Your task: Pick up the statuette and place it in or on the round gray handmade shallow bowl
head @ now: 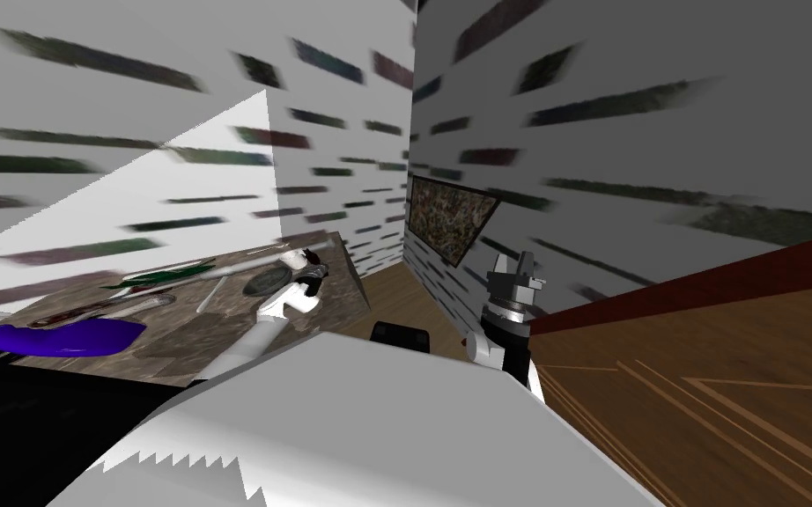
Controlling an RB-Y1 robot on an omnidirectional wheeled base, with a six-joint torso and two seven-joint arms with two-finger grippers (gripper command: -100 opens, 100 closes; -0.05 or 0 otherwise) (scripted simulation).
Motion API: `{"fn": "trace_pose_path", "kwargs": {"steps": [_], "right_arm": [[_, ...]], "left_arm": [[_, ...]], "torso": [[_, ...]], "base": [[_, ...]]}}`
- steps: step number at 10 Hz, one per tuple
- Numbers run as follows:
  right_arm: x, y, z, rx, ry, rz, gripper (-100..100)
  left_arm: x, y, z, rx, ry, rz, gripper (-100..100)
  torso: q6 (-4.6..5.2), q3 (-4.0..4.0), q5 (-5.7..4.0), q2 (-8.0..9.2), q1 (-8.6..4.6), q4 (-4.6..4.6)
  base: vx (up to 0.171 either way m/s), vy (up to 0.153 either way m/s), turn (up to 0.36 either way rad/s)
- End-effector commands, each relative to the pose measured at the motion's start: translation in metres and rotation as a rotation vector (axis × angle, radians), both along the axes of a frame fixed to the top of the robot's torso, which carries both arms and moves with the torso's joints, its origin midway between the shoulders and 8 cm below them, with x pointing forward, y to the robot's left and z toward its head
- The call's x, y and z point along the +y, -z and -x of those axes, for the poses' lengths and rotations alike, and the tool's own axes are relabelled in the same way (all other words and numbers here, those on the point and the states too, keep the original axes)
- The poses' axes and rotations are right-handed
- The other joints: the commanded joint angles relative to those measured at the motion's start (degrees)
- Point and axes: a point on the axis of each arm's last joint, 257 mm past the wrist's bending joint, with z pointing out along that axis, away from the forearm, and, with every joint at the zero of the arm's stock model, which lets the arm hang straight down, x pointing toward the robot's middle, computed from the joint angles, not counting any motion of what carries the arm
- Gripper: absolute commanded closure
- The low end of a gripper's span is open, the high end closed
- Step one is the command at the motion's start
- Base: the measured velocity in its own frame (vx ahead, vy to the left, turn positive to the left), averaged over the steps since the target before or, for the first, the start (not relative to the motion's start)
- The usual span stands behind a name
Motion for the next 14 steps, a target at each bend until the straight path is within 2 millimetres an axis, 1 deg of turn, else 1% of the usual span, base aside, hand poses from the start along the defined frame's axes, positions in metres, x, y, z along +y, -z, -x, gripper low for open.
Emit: {"fn": "trace_pose_path", "kwargs": {"steps": [1, 2, 3, 4, 5, 6, 7, 8, 9, 10, 11, 14], "right_arm": [[0.000, 0.000, 0.000, 0.000, 0.000, 0.000, 0], [0.000, 0.000, 0.000, 0.000, 0.000, 0.000, 0], [0.000, 0.000, 0.000, 0.000, 0.000, 0.000, 0], [0.000, 0.000, 0.000, 0.000, 0.000, 0.000, 0], [0.000, 0.000, 0.000, 0.000, 0.000, 0.000, 0], [0.000, 0.000, 0.000, 0.000, 0.000, 0.000, 0], [0.000, 0.000, 0.000, 0.000, 0.000, 0.000, 0], [0.000, 0.000, 0.000, 0.000, 0.000, 0.000, 0], [0.000, 0.000, 0.000, 0.000, 0.000, 0.000, 0], [0.000, 0.000, 0.000, 0.000, 0.000, 0.000, 0], [0.000, 0.000, 0.000, 0.000, 0.000, 0.000, 0], [0.000, 0.000, 0.000, 0.000, 0.000, 0.000, 0]], "left_arm": [[0.000, 0.000, 0.000, 0.000, 0.000, 0.000, 100], [0.000, 0.000, 0.000, 0.000, 0.000, 0.000, 100], [0.000, 0.000, 0.000, 0.000, 0.000, 0.000, 0], [-0.003, 0.000, 0.002, 0.000, 0.034, -0.001, 100], [-0.004, 0.001, 0.007, 0.008, 0.059, -0.005, 100], [-0.008, 0.000, 0.004, 0.001, 0.076, -0.003, 100], [-0.011, 0.001, 0.008, 0.006, 0.107, -0.006, 100], [-0.013, 0.000, 0.007, 0.001, 0.117, -0.005, 100], [-0.016, 0.000, 0.011, 0.006, 0.151, -0.007, 100], [-0.018, 0.000, 0.010, 0.002, 0.159, -0.006, 100], [-0.022, 0.000, 0.014, 0.006, 0.192, -0.008, 100], [-0.030, -0.001, 0.017, 0.003, 0.244, -0.006, 100]], "torso": [[0.00, 0.00, 0.00, 0.00, 0.00, 0.00], [0.00, 0.00, 0.00, 0.00, 0.01, 0.00], [0.00, 0.00, 0.00, -0.01, 0.01, 0.00], [0.00, 0.00, -0.01, -0.01, 0.01, 0.00], [-0.16, -0.10, -0.04, -0.19, -0.05, -0.04], [-0.21, -0.30, -0.07, -0.55, -0.13, -0.11], [0.04, -0.36, -0.04, -0.63, -0.15, -0.12], [-0.05, -0.35, -0.06, -0.62, -0.13, -0.12], [0.07, -0.28, -0.04, -0.49, -0.12, -0.09], [-0.03, -0.26, -0.06, -0.46, -0.18, -0.08], [0.07, -0.25, -0.07, -0.46, -0.22, -0.07], [-0.02, -0.22, -0.10, -0.42, -0.23, -0.06]], "base": [[0.000, 0.000, 0.000], [0.000, 0.000, 0.000], [0.000, 0.000, 0.000], [0.085, -0.026, 0.275], [0.218, -0.054, 0.482], [0.183, -0.052, 0.229], [0.160, -0.039, 0.257], [0.111, -0.038, 0.145], [0.119, -0.057, 0.224], [0.121, -0.069, 0.168], [0.146, -0.063, 0.239], [0.108, -0.062, 0.207]]}}
